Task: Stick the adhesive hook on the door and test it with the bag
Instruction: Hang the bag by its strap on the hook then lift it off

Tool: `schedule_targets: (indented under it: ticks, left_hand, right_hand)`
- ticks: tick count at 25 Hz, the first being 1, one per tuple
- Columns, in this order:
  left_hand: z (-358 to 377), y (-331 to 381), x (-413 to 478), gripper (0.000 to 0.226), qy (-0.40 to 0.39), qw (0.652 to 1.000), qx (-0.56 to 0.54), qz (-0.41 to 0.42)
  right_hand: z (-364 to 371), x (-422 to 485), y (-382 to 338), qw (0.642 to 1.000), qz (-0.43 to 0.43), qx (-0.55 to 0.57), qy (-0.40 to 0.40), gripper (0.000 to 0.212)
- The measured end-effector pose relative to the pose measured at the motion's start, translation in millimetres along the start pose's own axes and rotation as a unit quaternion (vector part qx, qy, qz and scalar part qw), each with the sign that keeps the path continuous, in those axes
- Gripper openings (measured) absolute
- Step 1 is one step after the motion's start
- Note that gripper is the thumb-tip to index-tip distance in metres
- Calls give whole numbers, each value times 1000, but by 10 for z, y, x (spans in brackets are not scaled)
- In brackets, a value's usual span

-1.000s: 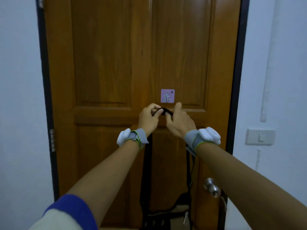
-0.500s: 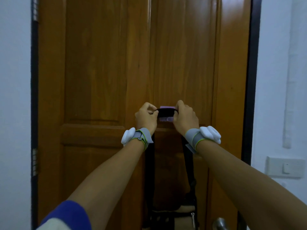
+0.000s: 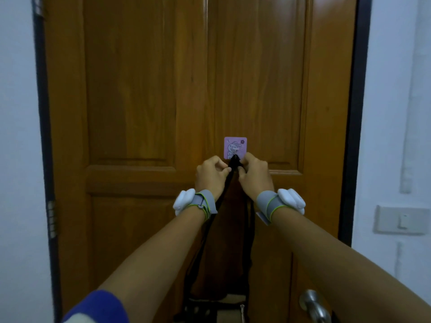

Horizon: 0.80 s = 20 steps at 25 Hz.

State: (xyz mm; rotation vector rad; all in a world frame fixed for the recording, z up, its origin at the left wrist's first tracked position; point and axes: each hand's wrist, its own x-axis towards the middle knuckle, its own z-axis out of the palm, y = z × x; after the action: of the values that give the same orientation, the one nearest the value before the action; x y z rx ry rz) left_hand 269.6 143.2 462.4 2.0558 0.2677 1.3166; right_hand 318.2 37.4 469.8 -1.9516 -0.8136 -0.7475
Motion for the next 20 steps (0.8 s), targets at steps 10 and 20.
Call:
schedule_targets:
  ticks: [10,20]
  left_hand:
    - [-34,-106,-175,30,-151,988,30,-18]
    - [-173,-249,-865,68,-260,962,30,-84]
  right_hand:
    - [-60,-155,59,991,34,-37,-121,56]
    - [-155,-805,240,974,112,13,-197,65]
